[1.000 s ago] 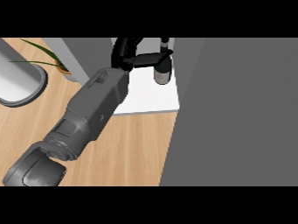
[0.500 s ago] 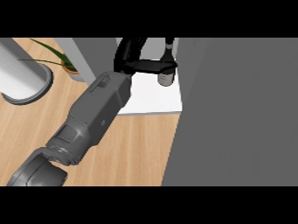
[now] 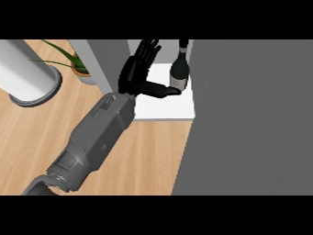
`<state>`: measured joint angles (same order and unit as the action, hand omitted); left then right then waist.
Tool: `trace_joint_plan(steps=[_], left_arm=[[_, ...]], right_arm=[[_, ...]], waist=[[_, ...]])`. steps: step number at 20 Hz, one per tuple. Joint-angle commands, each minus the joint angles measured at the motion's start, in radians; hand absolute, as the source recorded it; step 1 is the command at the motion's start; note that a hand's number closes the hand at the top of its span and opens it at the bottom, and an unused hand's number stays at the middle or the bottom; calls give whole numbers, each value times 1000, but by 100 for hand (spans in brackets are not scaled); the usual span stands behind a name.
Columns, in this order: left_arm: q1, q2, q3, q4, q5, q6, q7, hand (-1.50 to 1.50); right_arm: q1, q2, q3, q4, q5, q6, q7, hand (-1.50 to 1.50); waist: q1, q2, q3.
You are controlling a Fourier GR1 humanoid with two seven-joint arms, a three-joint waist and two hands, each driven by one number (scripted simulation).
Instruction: Pick up the wine, place it into the cabinet and close the cabinet
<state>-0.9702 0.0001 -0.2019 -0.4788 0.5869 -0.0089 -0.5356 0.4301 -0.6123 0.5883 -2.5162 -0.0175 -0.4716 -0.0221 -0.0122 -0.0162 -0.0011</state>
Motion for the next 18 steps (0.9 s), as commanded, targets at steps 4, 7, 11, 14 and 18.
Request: trace_joint_plan(steps=[4, 7, 11, 14, 18], left_arm=[[216, 0, -109, -255, 42, 27, 67, -150], [323, 8, -129, -360, 22, 14, 74, -150], [441, 11, -173, -489, 5, 70, 93, -150], [576, 52, -211, -656, 7, 64, 119, -150], [656, 117, -191, -773, 31, 56, 159, -150]], right_arm=[[67, -26, 0, -190, -24, -16, 77, -150], [68, -39, -33, -216, -47, -23, 101, -150], [58, -64, -61, -250, -49, -20, 123, -150], [64, -30, -8, -195, 1, -40, 80, -150], [50, -68, -30, -234, -6, -30, 126, -150]], waist=[[26, -8, 1], [43, -10, 1], [26, 3, 0], [33, -1, 0], [26, 6, 0]])
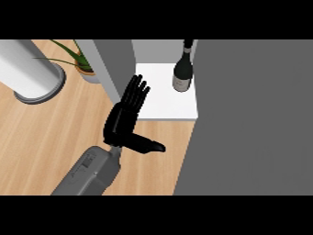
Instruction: Pick up the wine, place it into the cabinet and close the cabinet
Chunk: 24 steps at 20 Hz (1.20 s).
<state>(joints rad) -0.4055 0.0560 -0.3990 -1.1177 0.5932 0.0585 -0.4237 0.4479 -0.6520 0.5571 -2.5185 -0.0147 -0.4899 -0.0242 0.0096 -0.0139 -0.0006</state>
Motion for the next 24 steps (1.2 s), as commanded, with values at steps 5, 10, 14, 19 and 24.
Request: trace_joint_plan(steps=[5, 10, 14, 19, 24], left_arm=[[223, 94, -2, -286, 42, -32, 54, -150], [315, 174, 31, -350, 57, -78, 39, -150], [318, 179, 64, -317, 30, -98, -40, -150], [343, 260, 124, -348, 59, -147, -22, -150], [409, 334, 205, -377, 107, -207, -22, -150]], right_arm=[[65, -70, 1, -178, -33, 62, 31, -150], [69, -109, 47, -216, -47, 104, 45, -150], [47, -150, 95, -163, -93, 212, 14, -150], [-1, -215, 144, -210, -83, 318, 30, 150], [-16, -181, 190, -228, -48, 300, 77, 150]], waist=[[-11, 6, 1], [-16, 6, 0], [-16, 9, 0], [-12, 11, -1], [-8, 11, -1]])
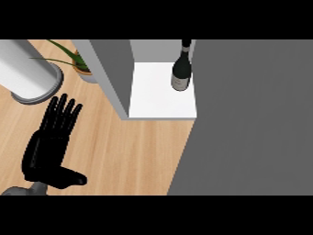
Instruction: Pick up the wine, place it into the cabinet and close the cabinet
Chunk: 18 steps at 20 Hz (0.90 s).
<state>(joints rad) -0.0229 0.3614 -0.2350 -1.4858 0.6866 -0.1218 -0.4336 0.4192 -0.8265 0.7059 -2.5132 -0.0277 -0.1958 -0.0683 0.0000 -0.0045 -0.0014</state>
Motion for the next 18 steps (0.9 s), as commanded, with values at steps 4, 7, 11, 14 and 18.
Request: trace_joint_plan(steps=[4, 7, 11, 14, 18], left_arm=[[27, 103, 118, -35, 81, -70, 49, -150], [66, 131, 146, 8, 75, -153, -10, -150], [73, 149, 160, -12, 88, -153, 25, -150], [70, 172, 184, 11, 109, -197, 31, -150], [45, 187, 202, -9, 138, -198, 62, -150]], right_arm=[[-50, 52, 97, -197, 5, -6, 144, 150], [-97, 69, 89, -210, -14, -7, 182, 150], [-163, 141, 193, -166, 66, -18, 245, 150], [-190, 133, 144, -208, -9, -4, 272, 150], [-244, 191, 156, -145, -32, 0, 277, 150]], waist=[[7, 2, -1], [11, 3, -2], [15, 0, -4], [20, 4, -4], [34, 5, -4]])
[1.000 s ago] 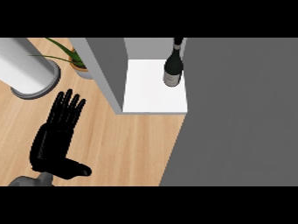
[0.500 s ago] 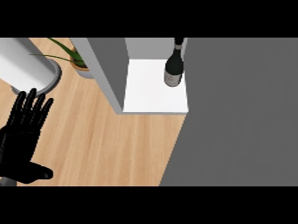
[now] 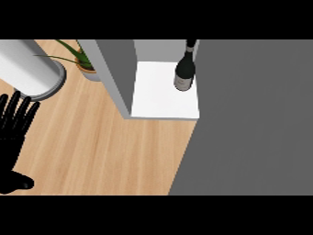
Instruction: Pick up the wine, place it into the cabinet and close the cabinet
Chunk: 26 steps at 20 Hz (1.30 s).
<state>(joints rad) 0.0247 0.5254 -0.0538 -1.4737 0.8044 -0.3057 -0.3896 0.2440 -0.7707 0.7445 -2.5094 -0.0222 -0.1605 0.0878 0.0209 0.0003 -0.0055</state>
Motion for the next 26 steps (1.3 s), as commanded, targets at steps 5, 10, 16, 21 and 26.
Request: trace_joint_plan(steps=[5, 10, 16, 21, 26], left_arm=[[-9, 25, 21, 5, 22, -41, 20, -150], [-19, 33, 28, 23, 32, -70, 27, -150], [-50, 74, 64, 82, 52, -108, 48, -150], [-57, 62, 72, 96, 45, -103, 47, -150], [-55, 53, 105, 187, 22, -161, -8, -150]], right_arm=[[-155, 199, 83, -103, -79, -22, 154, 150], [-286, 283, 58, 2, -95, -9, 231, 150], [-524, 451, 34, 141, -74, -42, 378, 150], [-840, 715, -41, 402, -77, -103, 527, 150], [-1125, 766, -94, 660, -113, -222, 535, 150]], waist=[[33, 7, -3], [58, 10, -4], [46, 6, -4], [30, 4, 0], [17, 3, 1]])
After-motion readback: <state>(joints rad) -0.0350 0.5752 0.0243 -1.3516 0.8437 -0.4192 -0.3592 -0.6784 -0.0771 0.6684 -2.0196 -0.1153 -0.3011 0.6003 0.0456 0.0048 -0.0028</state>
